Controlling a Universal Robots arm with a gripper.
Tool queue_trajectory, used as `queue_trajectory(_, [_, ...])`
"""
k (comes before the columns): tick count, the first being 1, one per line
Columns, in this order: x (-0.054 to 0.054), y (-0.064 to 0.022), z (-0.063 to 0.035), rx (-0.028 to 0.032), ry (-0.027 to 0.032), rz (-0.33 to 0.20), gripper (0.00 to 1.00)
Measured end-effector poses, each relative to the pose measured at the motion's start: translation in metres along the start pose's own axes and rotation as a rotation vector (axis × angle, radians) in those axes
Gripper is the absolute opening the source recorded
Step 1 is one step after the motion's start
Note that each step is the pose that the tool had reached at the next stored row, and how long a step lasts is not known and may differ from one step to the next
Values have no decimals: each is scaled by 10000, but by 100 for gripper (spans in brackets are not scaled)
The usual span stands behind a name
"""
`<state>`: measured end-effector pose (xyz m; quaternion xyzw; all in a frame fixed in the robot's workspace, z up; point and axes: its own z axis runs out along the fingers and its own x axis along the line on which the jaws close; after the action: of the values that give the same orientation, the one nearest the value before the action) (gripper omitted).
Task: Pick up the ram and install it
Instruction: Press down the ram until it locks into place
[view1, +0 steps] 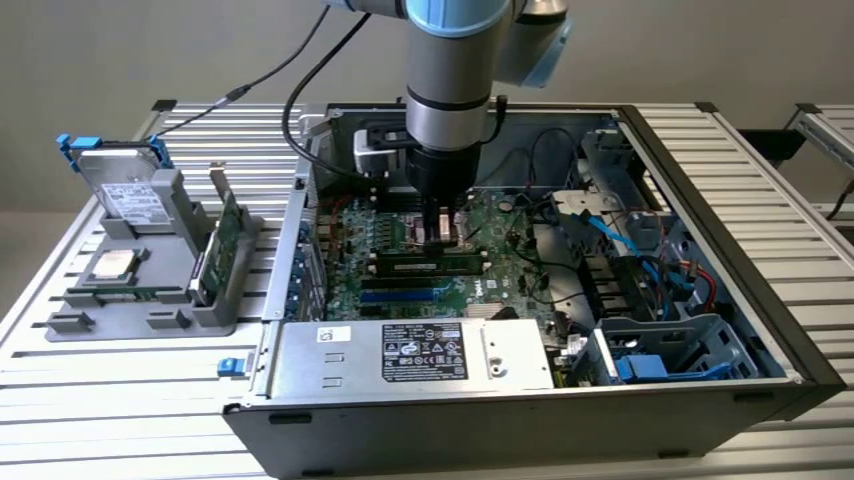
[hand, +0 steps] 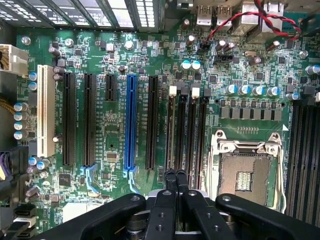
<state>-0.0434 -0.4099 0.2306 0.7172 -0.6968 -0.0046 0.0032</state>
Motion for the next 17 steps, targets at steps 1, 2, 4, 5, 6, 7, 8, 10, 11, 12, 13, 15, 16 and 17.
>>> queue_trajectory(1, [0, 0, 3, -2, 0, 0, 10])
queue_trajectory(2, [0, 0, 7, -5, 1, 0, 10])
queue_trajectory(4, [0, 0, 17, -11, 4, -1, 10])
queue_trajectory(5, [1, 0, 23, -15, 8, -1, 10])
queue_trajectory(6, [2, 0, 32, -19, 10, -1, 10])
queue_trajectory(7, [1, 0, 43, -20, 1, 0, 10])
queue_trajectory(8, [0, -1, 52, -21, 3, 0, 10])
queue_trajectory(10, [2, -1, 61, -33, 9, -1, 10])
queue_trajectory(11, [1, 0, 61, -51, 3, 0, 10])
queue_trajectory(12, [-1, -1, 51, -59, -7, 1, 10])
queue_trajectory(13, [-3, -1, 35, -62, -22, 2, 10])
queue_trajectory(15, [0, 0, -27, -89, -8, 1, 10])
queue_trajectory(16, [0, 1, -56, -101, -6, 0, 10])
queue_trajectory(17, [0, 1, -87, -109, -9, 1, 10])
